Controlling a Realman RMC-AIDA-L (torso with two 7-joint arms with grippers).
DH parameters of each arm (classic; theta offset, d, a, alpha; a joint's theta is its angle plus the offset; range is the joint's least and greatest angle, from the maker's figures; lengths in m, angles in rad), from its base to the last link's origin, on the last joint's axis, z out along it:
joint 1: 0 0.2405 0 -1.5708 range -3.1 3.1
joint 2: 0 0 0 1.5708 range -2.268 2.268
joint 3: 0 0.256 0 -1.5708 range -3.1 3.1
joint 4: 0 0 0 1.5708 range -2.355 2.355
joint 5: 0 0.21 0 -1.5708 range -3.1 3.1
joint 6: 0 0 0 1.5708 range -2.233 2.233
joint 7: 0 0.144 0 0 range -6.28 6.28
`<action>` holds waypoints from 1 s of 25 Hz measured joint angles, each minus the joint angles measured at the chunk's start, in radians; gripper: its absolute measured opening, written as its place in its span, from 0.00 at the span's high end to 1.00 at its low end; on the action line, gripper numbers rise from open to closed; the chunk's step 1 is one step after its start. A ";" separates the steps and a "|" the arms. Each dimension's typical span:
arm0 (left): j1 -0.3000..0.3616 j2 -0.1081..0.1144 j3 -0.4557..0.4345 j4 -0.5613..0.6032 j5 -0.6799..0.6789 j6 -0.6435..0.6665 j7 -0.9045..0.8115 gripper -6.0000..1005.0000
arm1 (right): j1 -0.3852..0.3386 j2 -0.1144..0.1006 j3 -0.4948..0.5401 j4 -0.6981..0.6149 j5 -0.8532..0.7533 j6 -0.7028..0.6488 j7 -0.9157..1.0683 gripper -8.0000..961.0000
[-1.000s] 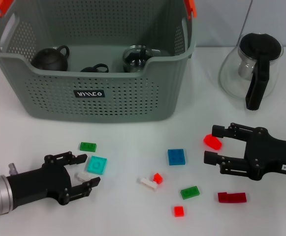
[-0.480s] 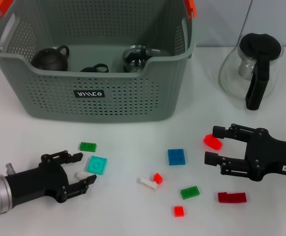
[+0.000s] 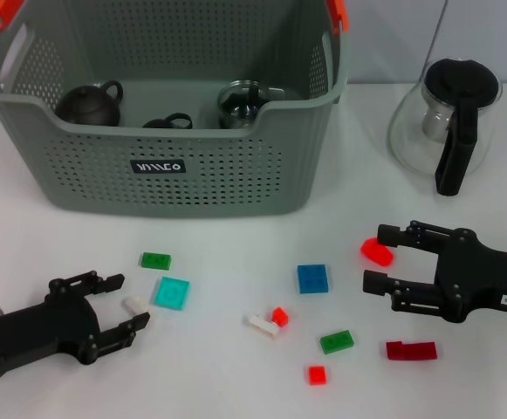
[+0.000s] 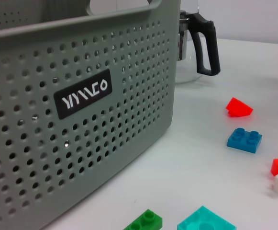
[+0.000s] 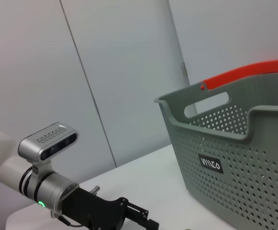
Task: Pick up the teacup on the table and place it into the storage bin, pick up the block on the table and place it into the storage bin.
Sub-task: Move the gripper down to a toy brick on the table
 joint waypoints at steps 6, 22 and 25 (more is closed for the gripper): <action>0.012 -0.002 0.000 0.002 -0.002 0.007 0.000 0.34 | 0.004 0.000 0.000 0.000 0.000 0.000 0.006 0.15; -0.001 -0.003 0.005 -0.024 -0.004 0.009 0.000 0.34 | 0.007 0.000 0.000 0.000 -0.002 0.001 0.009 0.15; -0.004 -0.003 0.007 -0.025 -0.004 0.009 0.000 0.34 | 0.008 -0.001 0.000 0.000 -0.002 0.001 0.009 0.15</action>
